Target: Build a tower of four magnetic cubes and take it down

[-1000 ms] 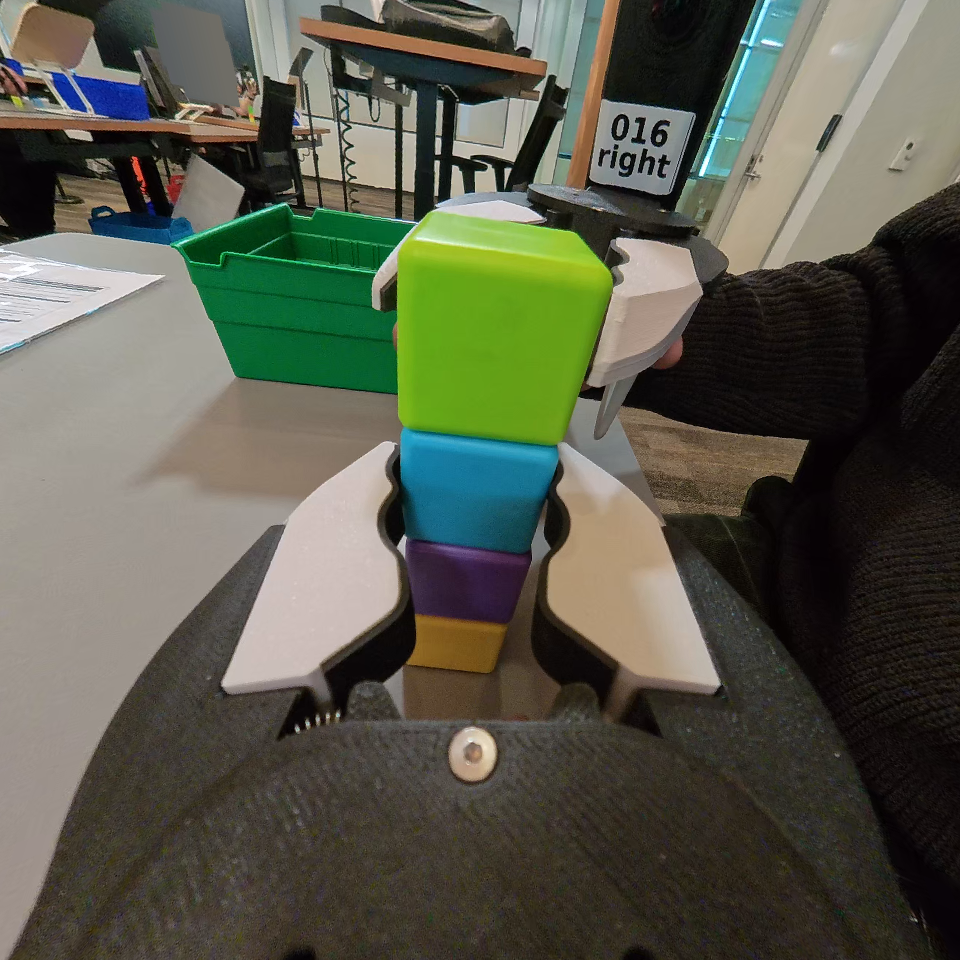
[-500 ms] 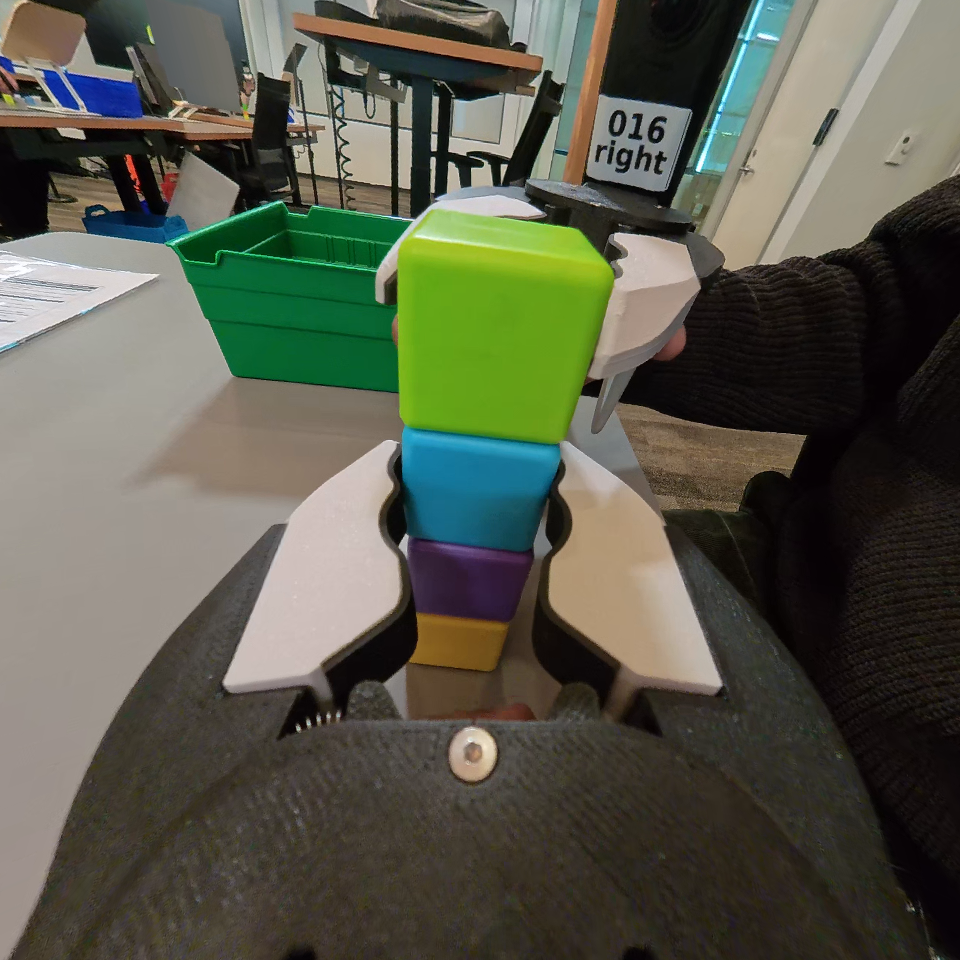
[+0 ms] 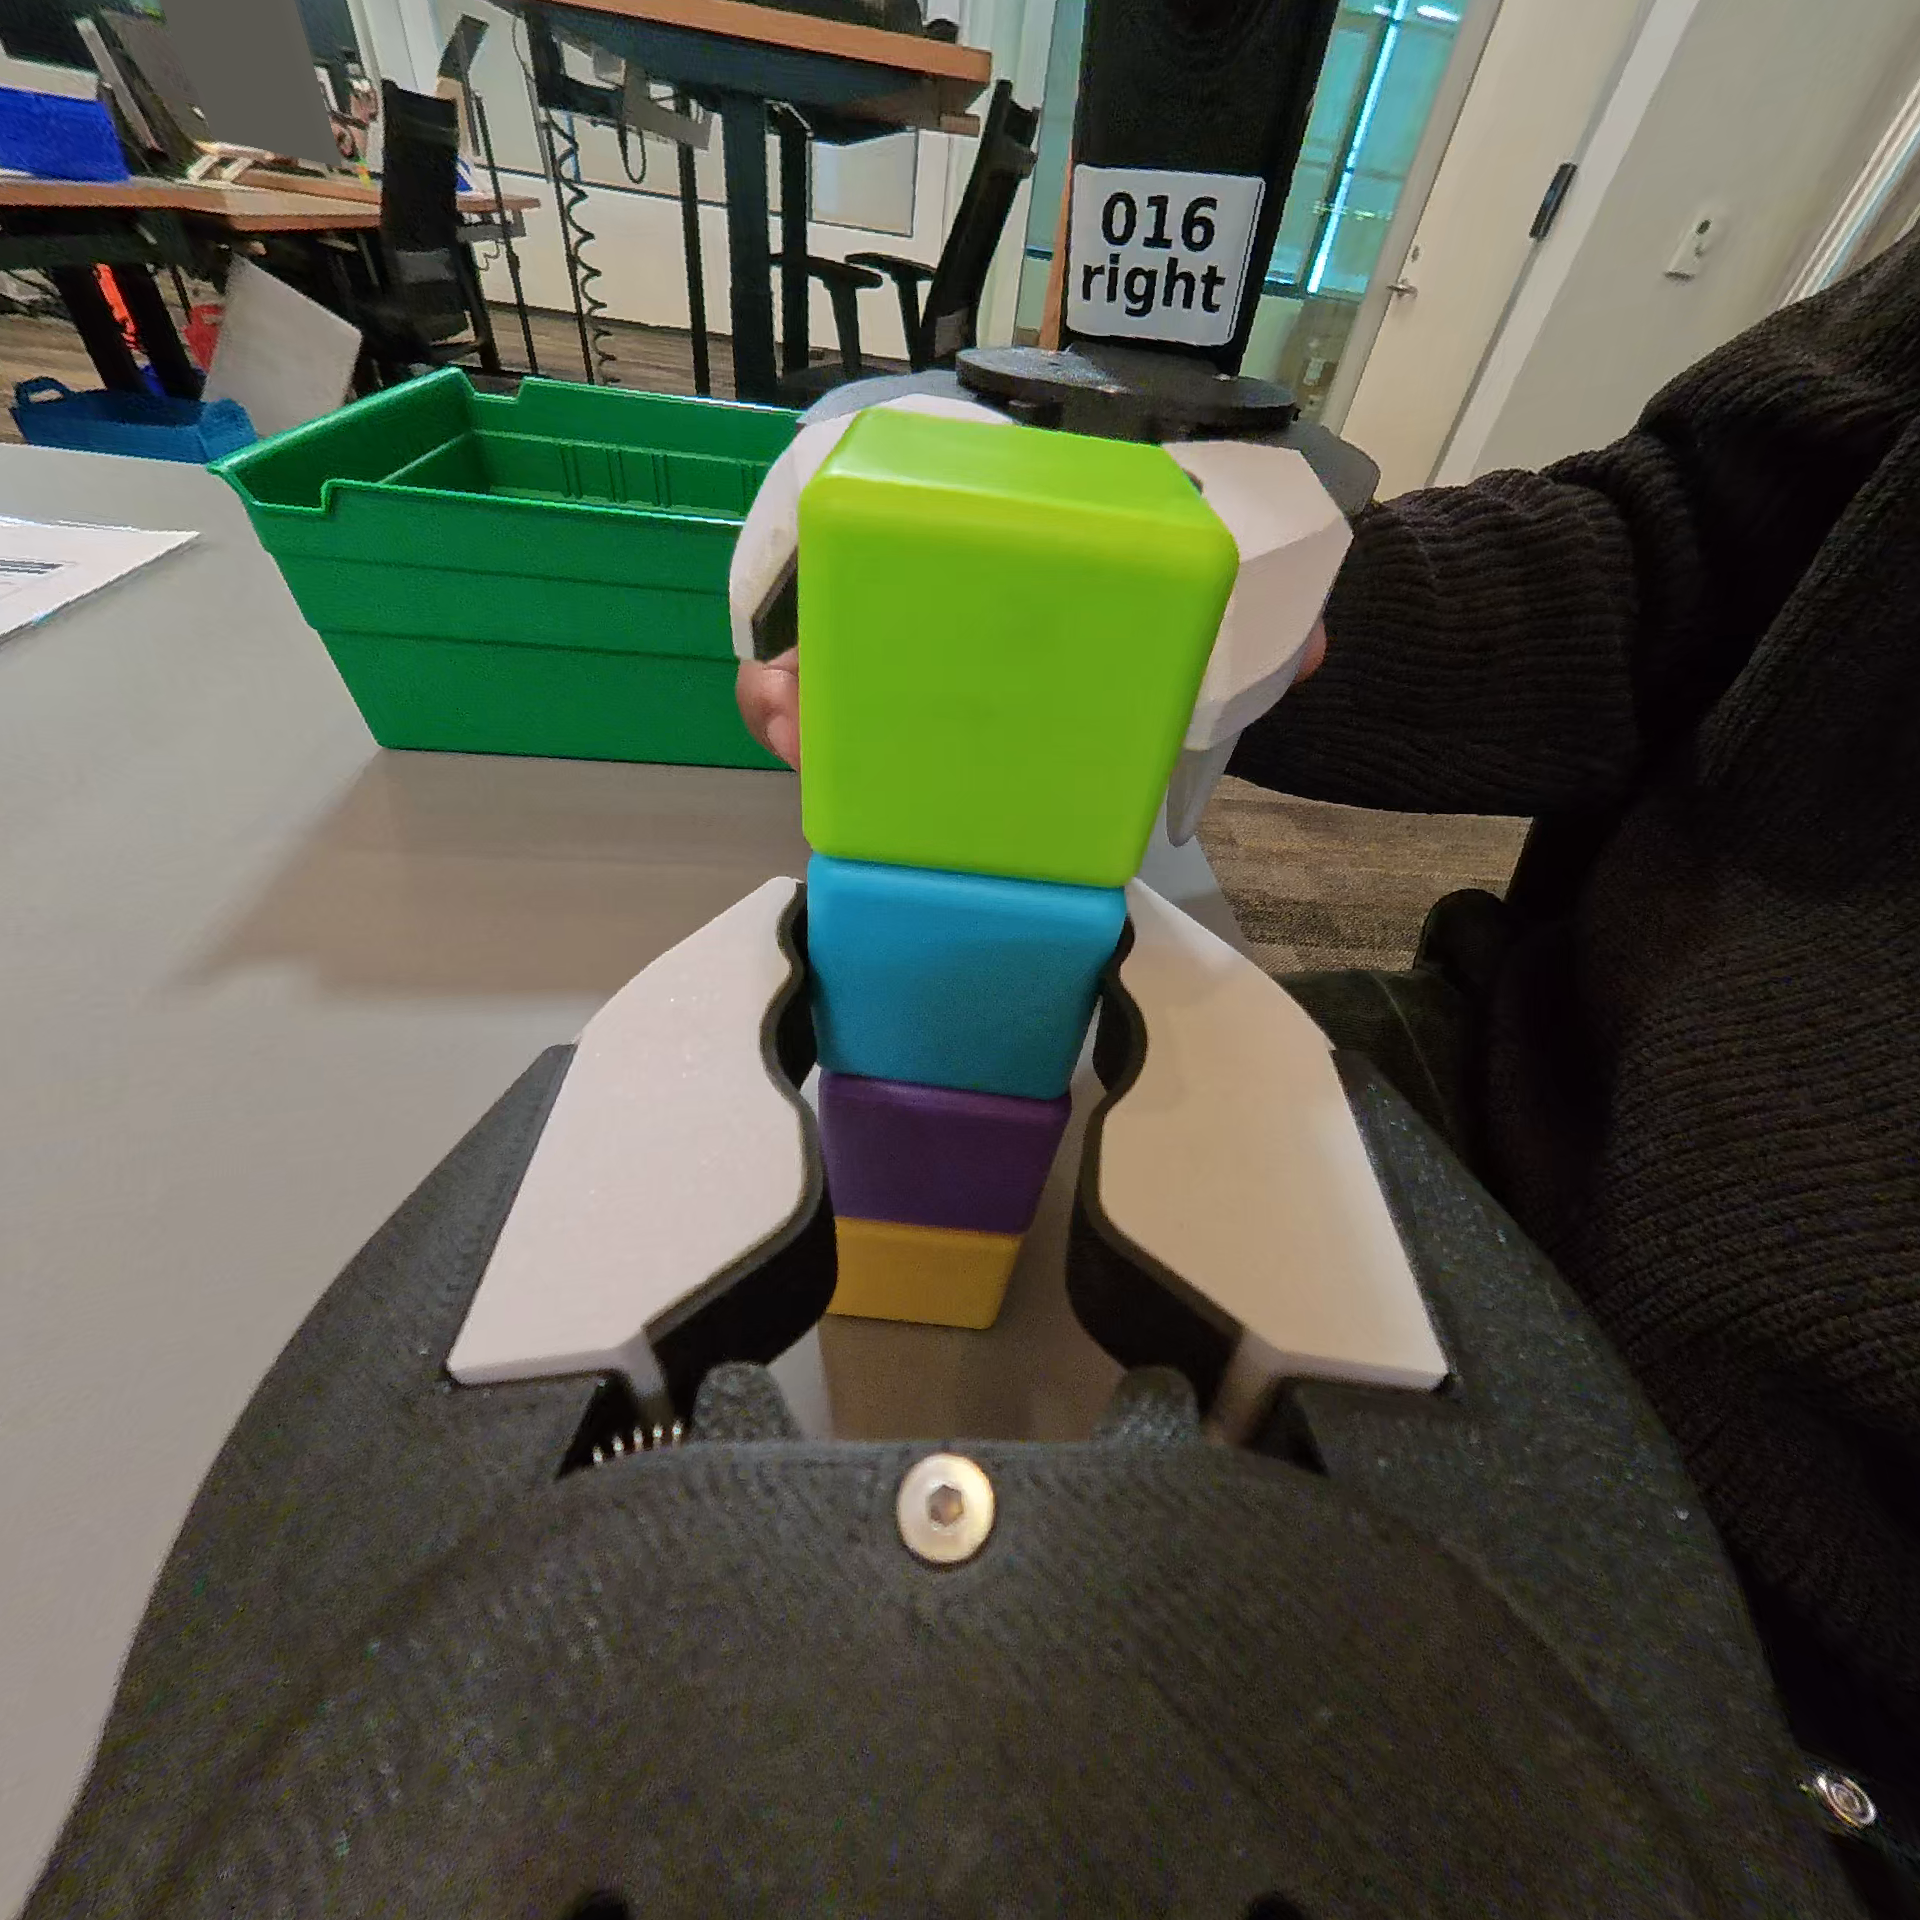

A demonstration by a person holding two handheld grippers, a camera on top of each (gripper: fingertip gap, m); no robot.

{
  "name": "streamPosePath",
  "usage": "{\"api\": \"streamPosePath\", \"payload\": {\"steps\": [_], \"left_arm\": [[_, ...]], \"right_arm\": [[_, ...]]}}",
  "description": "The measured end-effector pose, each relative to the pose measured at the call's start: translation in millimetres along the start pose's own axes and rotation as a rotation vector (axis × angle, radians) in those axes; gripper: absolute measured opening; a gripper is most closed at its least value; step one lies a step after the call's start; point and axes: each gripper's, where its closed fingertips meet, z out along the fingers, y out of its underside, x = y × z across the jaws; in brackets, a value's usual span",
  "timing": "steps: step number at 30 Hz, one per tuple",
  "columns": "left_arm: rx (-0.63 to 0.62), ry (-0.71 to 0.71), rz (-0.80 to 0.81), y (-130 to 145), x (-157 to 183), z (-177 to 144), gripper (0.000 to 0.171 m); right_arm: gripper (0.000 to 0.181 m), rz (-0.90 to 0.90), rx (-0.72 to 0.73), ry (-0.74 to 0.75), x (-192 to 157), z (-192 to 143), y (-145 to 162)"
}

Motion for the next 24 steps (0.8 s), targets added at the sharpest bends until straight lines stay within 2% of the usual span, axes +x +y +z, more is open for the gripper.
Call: {"api": "streamPosePath", "payload": {"steps": [14, 24], "left_arm": [[0.011, -0.016, -0.01, -0.8, -4.1, -1.5, 0.055], [0.029, -0.04, 0.021, -6.3, -5.8, -3.1, 0.054]], "right_arm": [[0.05, -0.004, -0.027, 0.004, 3.6, 1.8, -0.7], [0.05, 0.074, 0.057, -0.001, 5.3, 0.6, -8.1]]}}
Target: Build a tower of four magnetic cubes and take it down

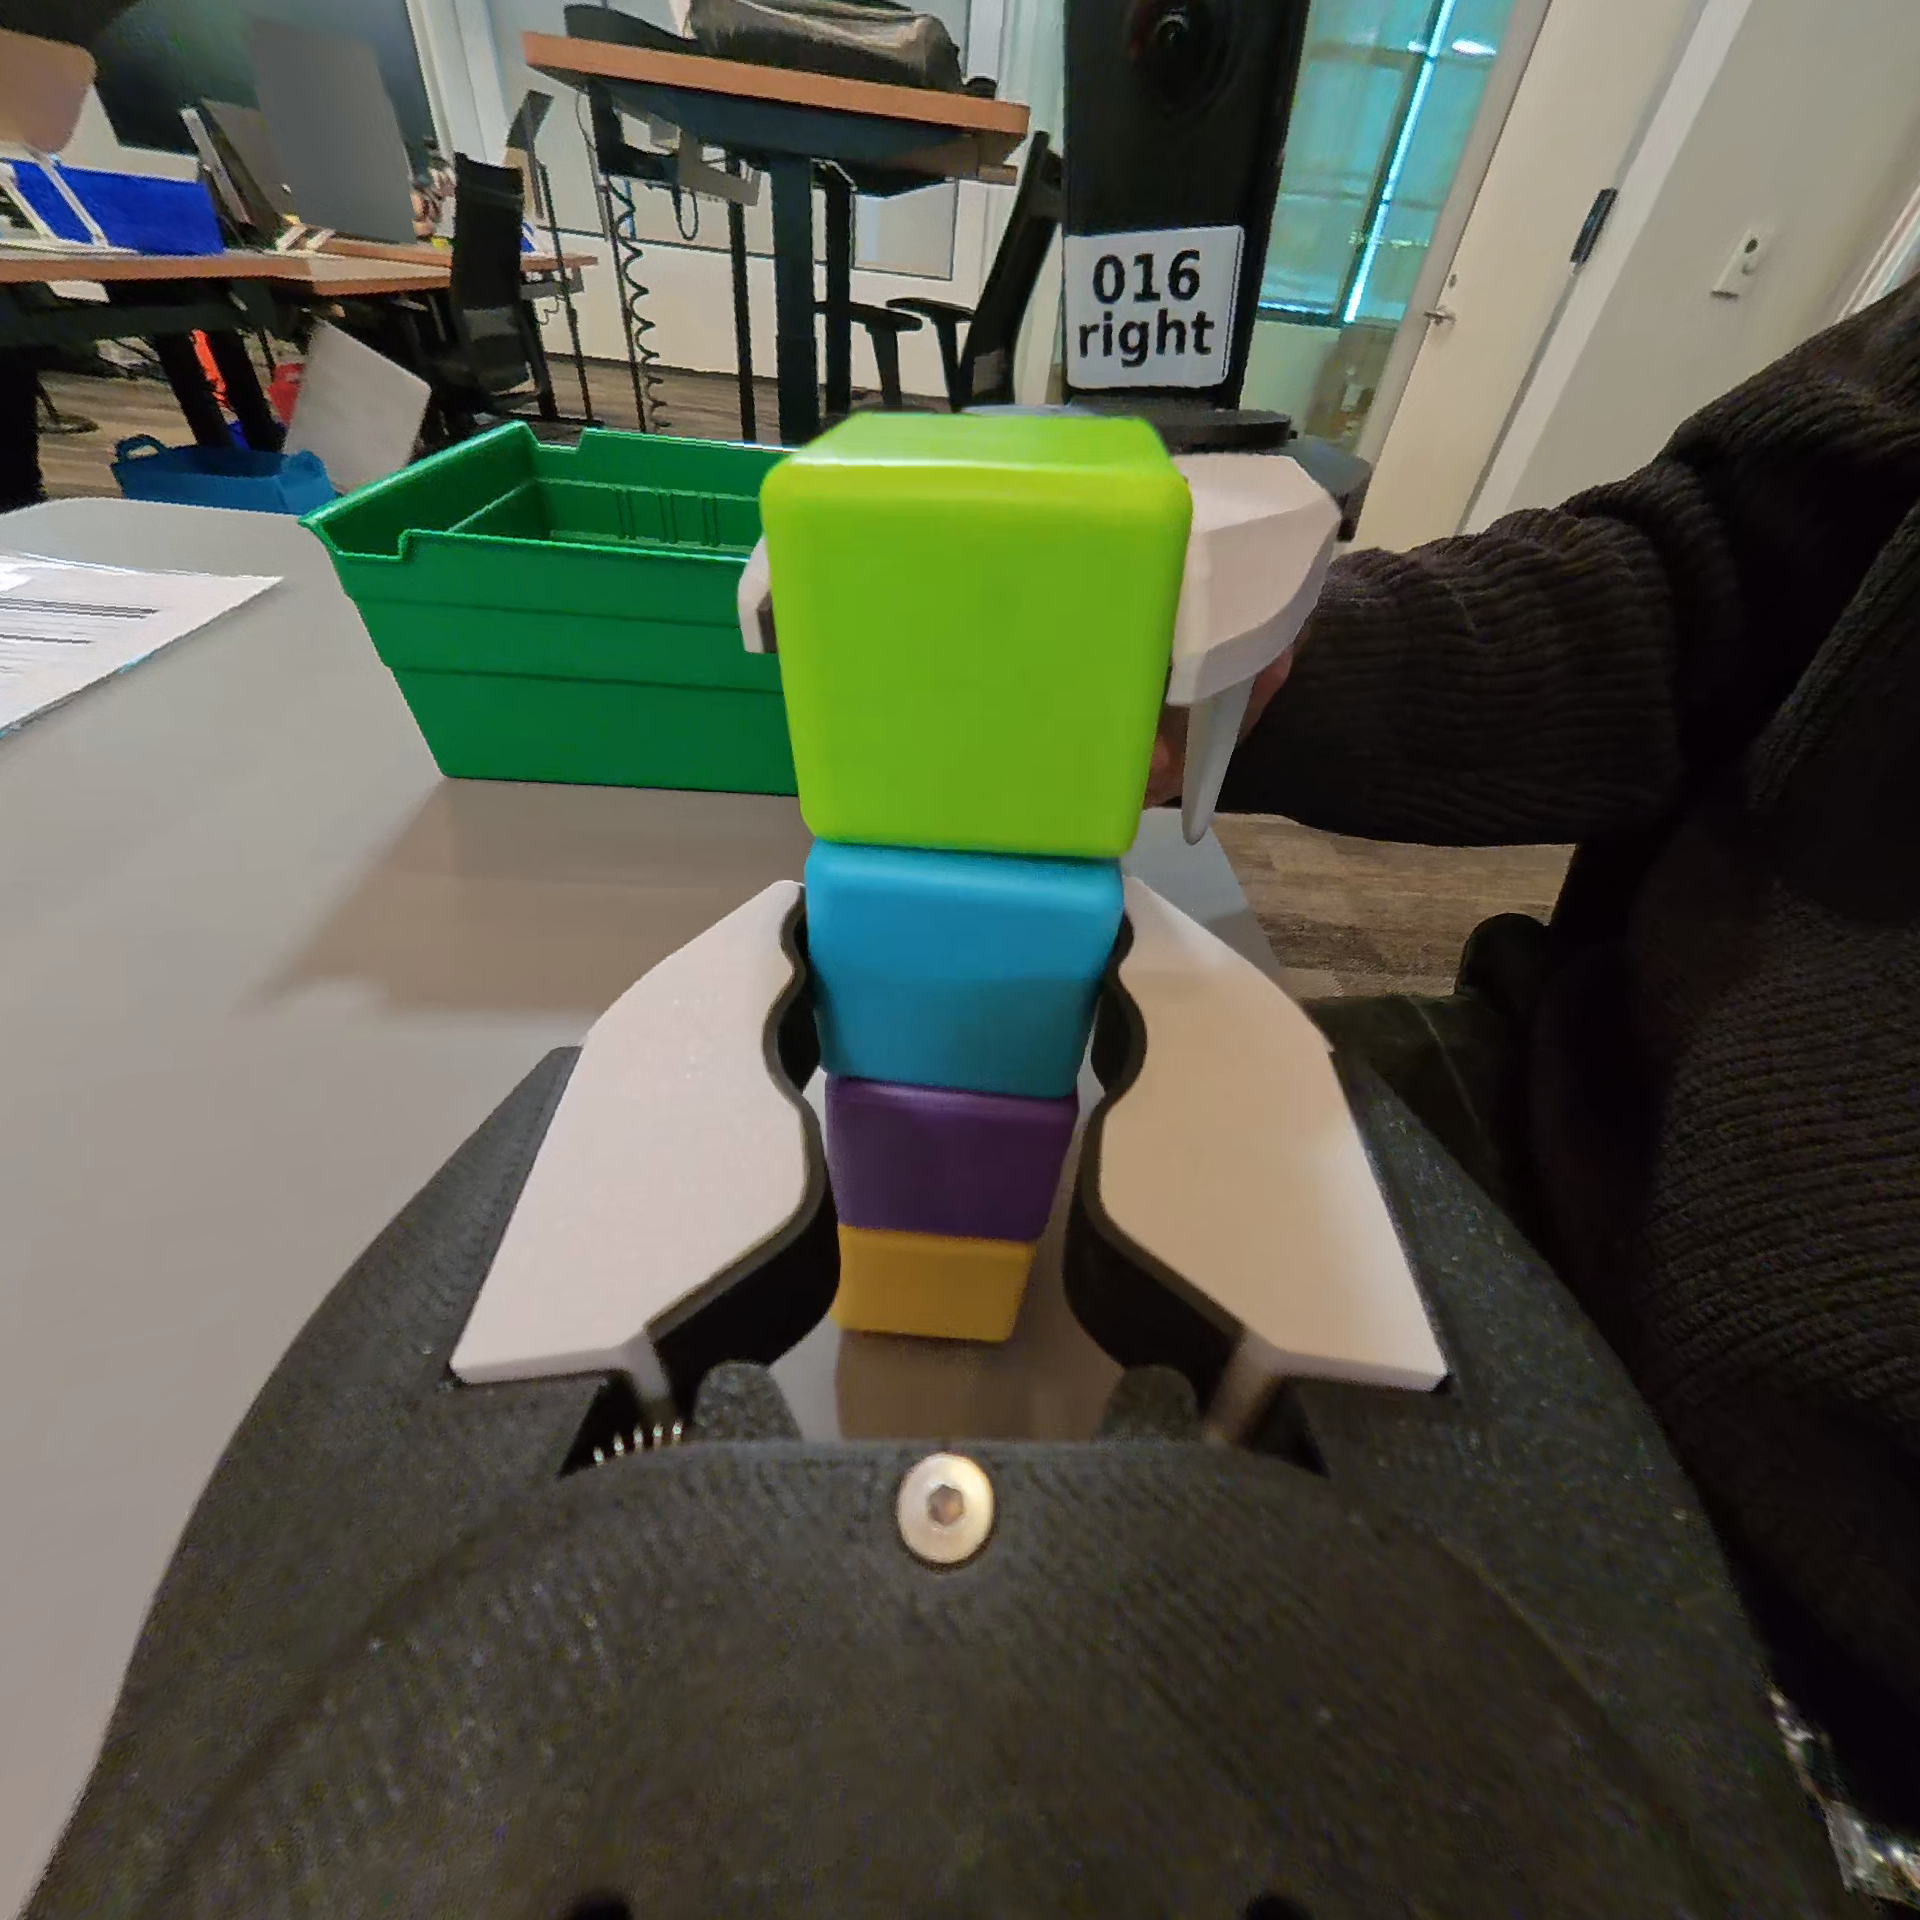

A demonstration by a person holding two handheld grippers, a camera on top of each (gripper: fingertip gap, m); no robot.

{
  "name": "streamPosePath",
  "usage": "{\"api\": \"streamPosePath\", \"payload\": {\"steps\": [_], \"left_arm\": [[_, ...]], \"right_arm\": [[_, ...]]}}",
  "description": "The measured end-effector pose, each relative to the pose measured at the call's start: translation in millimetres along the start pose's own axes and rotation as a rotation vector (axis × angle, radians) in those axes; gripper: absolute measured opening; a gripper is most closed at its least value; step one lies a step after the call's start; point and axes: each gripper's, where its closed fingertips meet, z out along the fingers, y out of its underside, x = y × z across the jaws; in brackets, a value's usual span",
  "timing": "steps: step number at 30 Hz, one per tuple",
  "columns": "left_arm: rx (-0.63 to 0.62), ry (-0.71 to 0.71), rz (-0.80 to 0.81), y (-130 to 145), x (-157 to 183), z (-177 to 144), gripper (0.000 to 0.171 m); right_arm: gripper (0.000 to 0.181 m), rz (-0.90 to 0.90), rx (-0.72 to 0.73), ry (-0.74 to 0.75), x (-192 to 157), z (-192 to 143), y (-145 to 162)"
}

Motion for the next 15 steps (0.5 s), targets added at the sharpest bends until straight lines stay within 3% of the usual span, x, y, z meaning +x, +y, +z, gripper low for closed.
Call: {"api": "streamPosePath", "payload": {"steps": [4, 9, 12, 15], "left_arm": [[-0.022, -0.02, 0.027, 5, -1, 2, 0.053], [-0.028, -0.021, 0.025, 6, -2, 3, 0.053], [-0.019, -0.019, 0.011, 6, -2, 3, 0.053], [-0.013, -0.02, 0.001, 5, -3, 3, 0.053]], "right_arm": [[0.05, 0.128, 0.185, -0.023, 3, -12, -38], [0.05, 0.002, 0.201, 0.09, 21, -40, -73], [0.05, -0.08, 0.154, 0.248, 50, -70, -98], [0.05, -0.168, -0.008, 0.48, 95, -110, -105]]}}
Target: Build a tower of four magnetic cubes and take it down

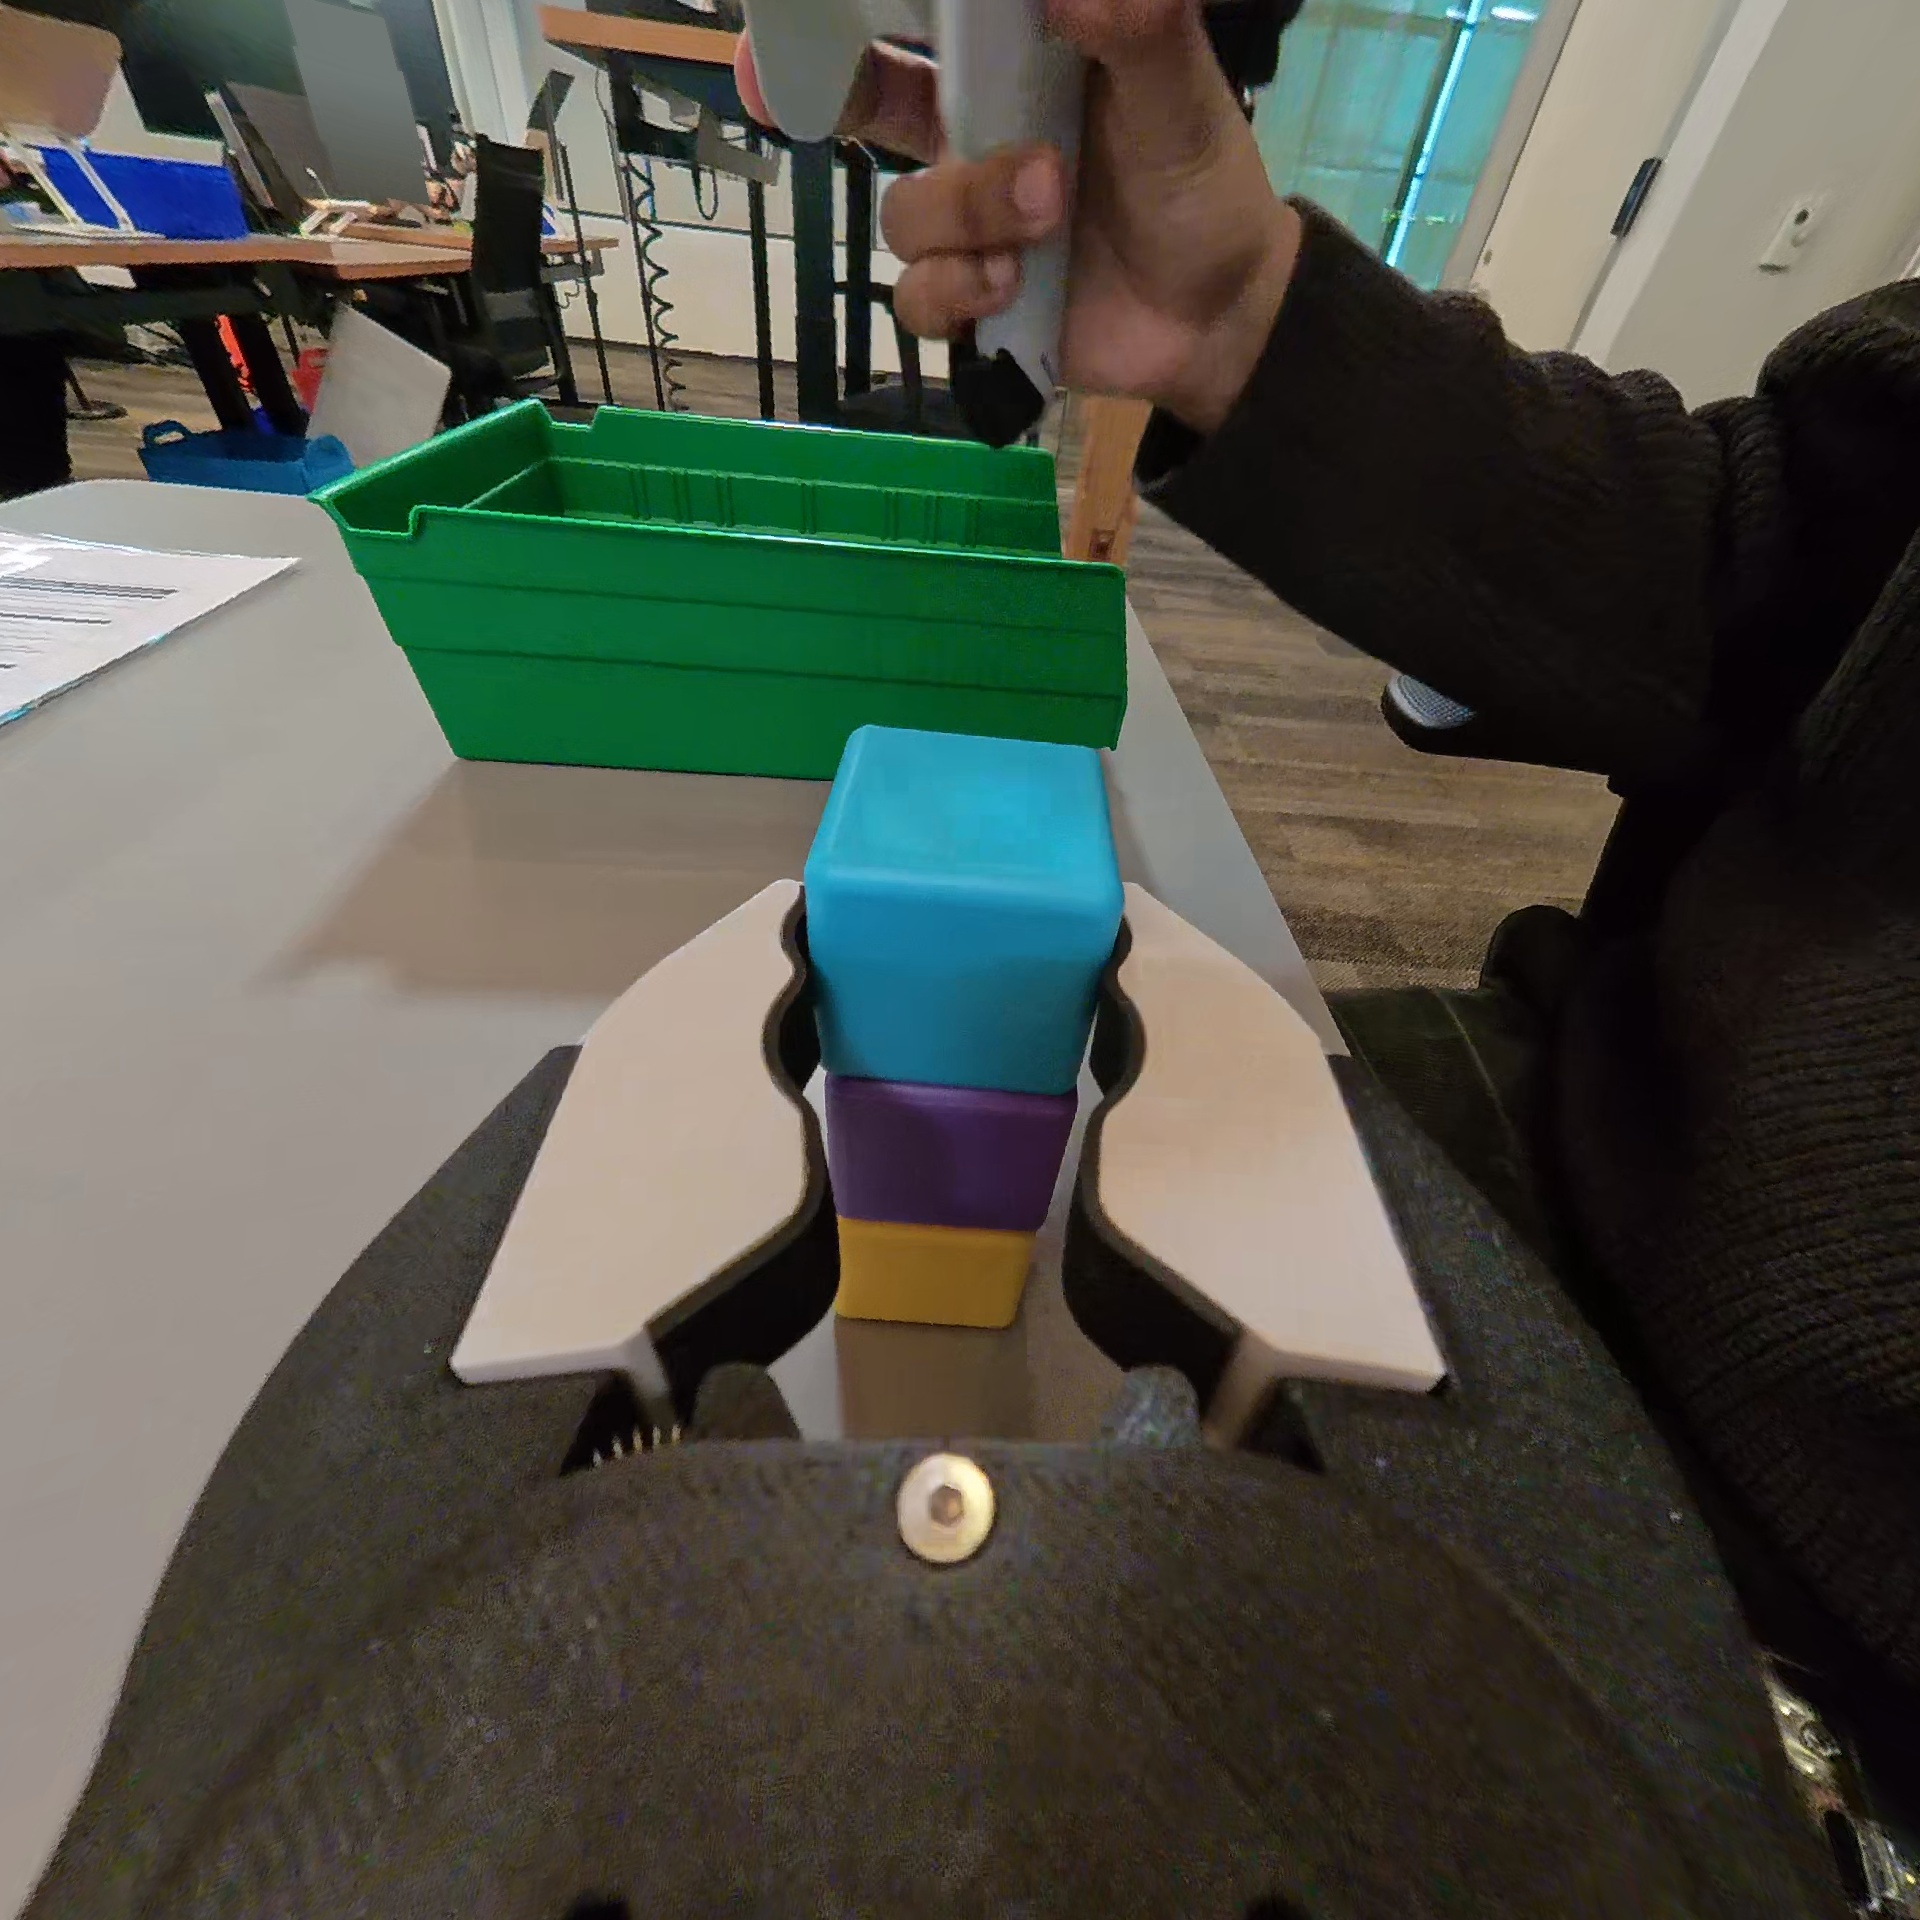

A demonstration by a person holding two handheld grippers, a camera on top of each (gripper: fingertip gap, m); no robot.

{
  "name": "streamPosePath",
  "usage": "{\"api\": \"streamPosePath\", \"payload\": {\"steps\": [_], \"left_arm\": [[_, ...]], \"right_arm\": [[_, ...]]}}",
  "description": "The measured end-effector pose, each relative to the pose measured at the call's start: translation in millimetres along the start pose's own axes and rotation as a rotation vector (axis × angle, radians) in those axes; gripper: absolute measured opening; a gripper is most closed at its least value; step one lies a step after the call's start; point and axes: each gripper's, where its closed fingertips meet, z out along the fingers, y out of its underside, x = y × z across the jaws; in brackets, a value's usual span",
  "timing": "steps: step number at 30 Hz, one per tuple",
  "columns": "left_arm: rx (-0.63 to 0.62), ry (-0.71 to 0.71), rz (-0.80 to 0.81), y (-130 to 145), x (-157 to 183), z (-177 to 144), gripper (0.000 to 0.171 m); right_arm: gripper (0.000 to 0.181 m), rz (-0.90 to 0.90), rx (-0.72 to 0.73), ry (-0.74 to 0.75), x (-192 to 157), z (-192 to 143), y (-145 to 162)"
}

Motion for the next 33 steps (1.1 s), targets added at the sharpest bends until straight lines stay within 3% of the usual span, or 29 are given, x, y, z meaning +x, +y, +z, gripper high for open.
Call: {"api": "streamPosePath", "payload": {"steps": [4, 6, 10, 14, 20, 22, 25, 29, 31, 33], "left_arm": [[-0.001, -0.005, -0.001, 0, 1, 0, 0.053], [-0.005, -0.009, -0.002, 0, 0, -1, 0.053], [-0.016, -0.019, 0.005, 1, 0, 1, 0.053], [-0.01, -0.029, 0.0, 0, -3, 1, 0.052], [-0.01, -0.037, 0.001, 0, -2, 1, 0.053], [-0.01, -0.036, 0.0, 0, -2, 1, 0.053], [-0.002, -0.033, -0.006, 0, -3, 1, 0.053], [0.002, -0.022, -0.01, 0, -2, 1, 0.053], [0.006, -0.012, 0.003, 0, 1, 0, 0.053], [0.009, -0.006, 0.022, 0, 5, 0, 0.053]], "right_arm": [[0.05, -0.107, -0.377, 0.218, 87, -16, 56], [0.05, -0.14, -0.604, 0.238, 120, -23, 98], [0.05, -0.119, -1.012, 0.117, 140, -31, 177], [0.05, -0.242, -1.208, 0.054, 147, -23, 210], [0.051, -0.253, -1.332, -0.035, 141, -10, 238], [0.05, -0.269, -1.325, -0.023, 141, -8, 240], [0.064, -0.296, -1.28, 0.011, 143, -7, 231], [0.07, -0.247, -1.213, 0.056, 142, -22, 198], [0.067, -0.156, -1.071, 0.086, 134, -28, 165], [0.068, -0.032, -0.837, 0.045, 104, -24, 119]]}}
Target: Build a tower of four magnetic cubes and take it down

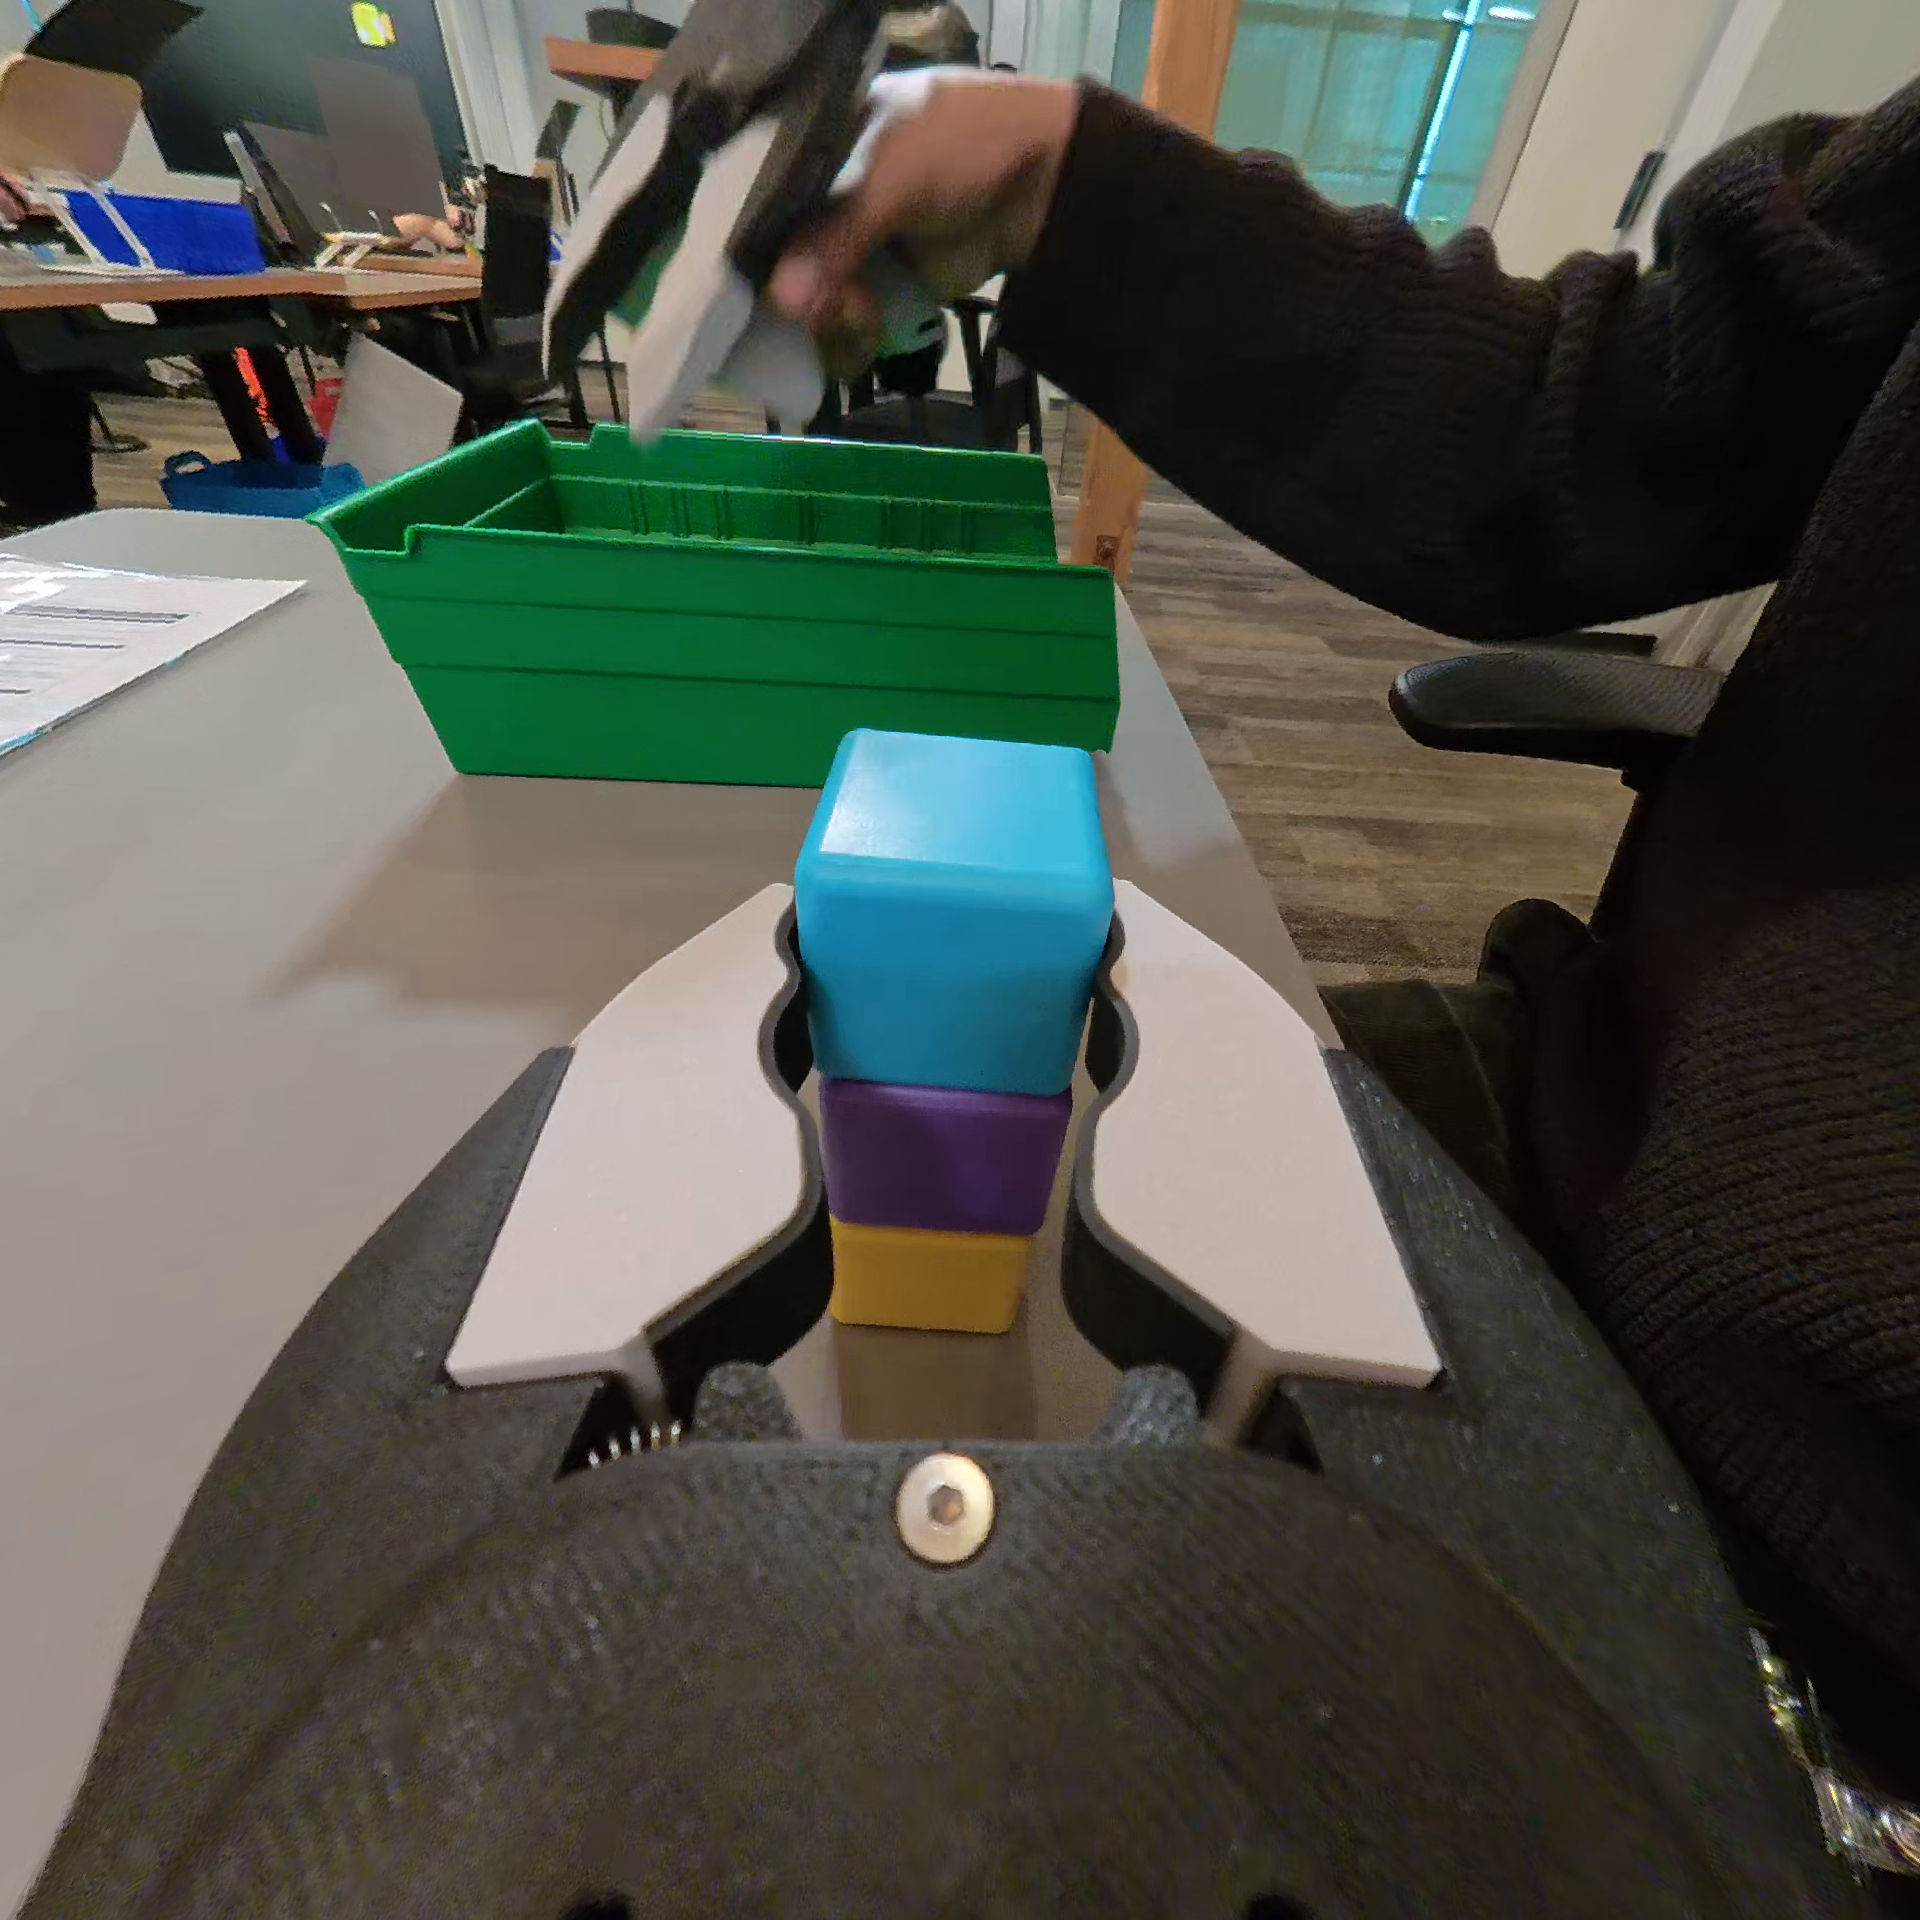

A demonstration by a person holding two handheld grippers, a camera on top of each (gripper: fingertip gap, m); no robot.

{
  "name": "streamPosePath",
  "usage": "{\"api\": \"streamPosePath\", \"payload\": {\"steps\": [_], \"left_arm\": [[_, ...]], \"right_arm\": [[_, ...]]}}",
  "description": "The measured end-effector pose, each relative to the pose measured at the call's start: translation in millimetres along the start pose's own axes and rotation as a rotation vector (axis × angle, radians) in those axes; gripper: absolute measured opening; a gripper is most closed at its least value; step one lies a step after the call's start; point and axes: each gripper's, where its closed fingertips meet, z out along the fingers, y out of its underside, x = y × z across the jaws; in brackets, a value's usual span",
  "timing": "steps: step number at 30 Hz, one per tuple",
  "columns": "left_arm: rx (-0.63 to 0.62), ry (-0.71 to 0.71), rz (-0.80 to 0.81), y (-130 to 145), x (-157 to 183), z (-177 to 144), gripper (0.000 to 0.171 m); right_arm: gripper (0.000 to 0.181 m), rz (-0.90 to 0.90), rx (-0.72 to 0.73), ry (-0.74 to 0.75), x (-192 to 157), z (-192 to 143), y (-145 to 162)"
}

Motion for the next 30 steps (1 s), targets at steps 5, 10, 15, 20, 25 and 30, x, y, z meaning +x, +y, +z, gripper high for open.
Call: {"api": "streamPosePath", "payload": {"steps": [5, 10, 15, 20, 25, 30], "left_arm": [[0.043, 0.023, -0.016, -13, 4, -2, 0.061], [-0.024, 0.041, -0.011, -11, 12, -8, 0.069], [-0.055, -0.004, -0.026, 2, 0, -16, 0.069], [-0.115, -0.032, -0.034, 17, -4, -16, 0.075], [-0.13, -0.049, -0.039, 20, 0, -3, 0.077], [-0.19, -0.106, -0.042, 28, -4, 0, 0.075]], "right_arm": [[0.088, 0.193, 0.831, -0.618, -173, -107, -108], [0.099, 0.119, 0.668, -0.611, -260, -28, -80], [0.088, 0.167, 0.732, -0.632, -271, -8, -68], [0.086, 0.159, 0.761, -0.636, -254, 0, -57], [0.075, 0.3, 0.882, -0.667, -231, -4, -62], [0.074, 0.297, 0.868, -0.661, -227, 5, -64]]}}
